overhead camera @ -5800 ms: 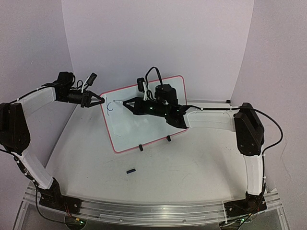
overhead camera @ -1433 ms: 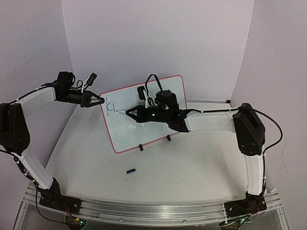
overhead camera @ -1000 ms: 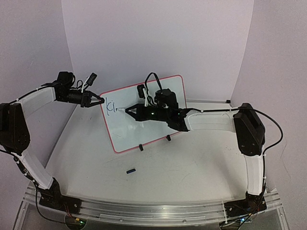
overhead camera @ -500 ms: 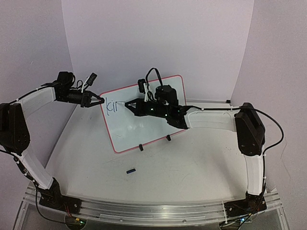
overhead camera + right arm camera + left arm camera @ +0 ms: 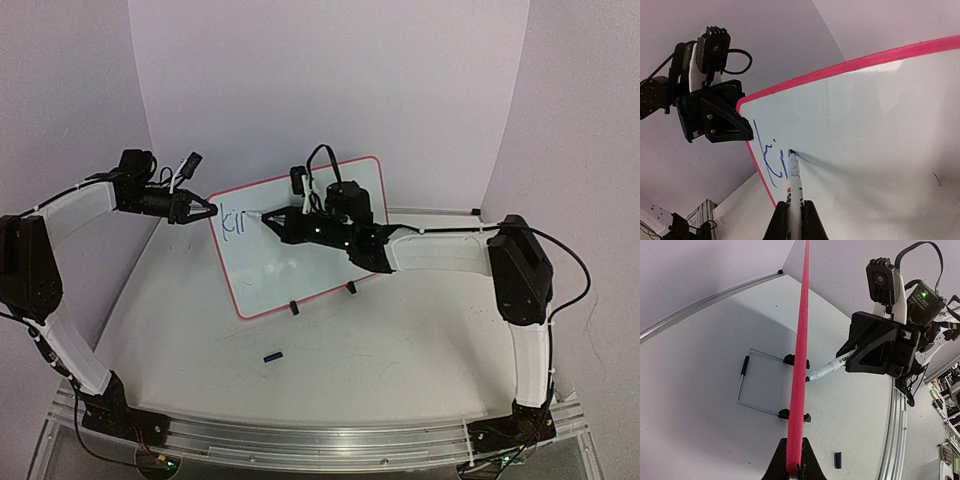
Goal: Write a sentence on the whiteboard
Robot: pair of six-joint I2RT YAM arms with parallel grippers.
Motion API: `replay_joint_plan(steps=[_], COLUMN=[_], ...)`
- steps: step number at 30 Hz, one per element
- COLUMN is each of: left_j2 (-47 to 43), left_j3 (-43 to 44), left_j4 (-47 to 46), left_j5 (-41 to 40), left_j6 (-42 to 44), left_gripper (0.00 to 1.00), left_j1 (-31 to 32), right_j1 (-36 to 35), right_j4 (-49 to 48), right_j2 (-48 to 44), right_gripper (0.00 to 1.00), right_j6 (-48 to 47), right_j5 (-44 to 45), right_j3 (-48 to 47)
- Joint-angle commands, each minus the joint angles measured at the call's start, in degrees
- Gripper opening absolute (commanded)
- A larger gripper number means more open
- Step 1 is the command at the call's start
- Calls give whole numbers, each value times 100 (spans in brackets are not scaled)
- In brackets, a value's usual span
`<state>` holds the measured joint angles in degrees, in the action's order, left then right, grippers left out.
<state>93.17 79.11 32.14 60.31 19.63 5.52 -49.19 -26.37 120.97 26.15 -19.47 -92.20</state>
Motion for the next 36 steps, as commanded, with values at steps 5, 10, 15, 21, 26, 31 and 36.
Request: replay_joint_plan(steps=[5, 10, 15, 21, 26, 31, 36], left_j2=[-150, -162, -167, -168, -167, -169, -168], left_j3=[87, 86, 82, 87, 87, 80, 78], left_j4=[334, 333, 331, 339, 338, 336, 341], left_j5=[-266, -260, -262, -263, -257, -257, -255], left_j6=[237, 234, 235, 235, 239, 235, 235], left_gripper=[0, 0, 0, 0, 0, 0, 0], left_j1=[46, 46, 45, 44, 46, 46, 46], right_j1=[92, 85, 88, 91, 93, 86, 88], right_j4=[-131, -132, -151, -188, -199, -227, -262], right_j2=[-292, -324, -359, -409, -431, -530, -905], right_gripper=[0, 0, 0, 0, 0, 0, 0], right_j6=[74, 124, 184, 224, 232, 232, 146], right_j5=[371, 313, 277, 251, 218, 82, -185], right_j3=[284, 430, 620, 778, 788, 804, 959])
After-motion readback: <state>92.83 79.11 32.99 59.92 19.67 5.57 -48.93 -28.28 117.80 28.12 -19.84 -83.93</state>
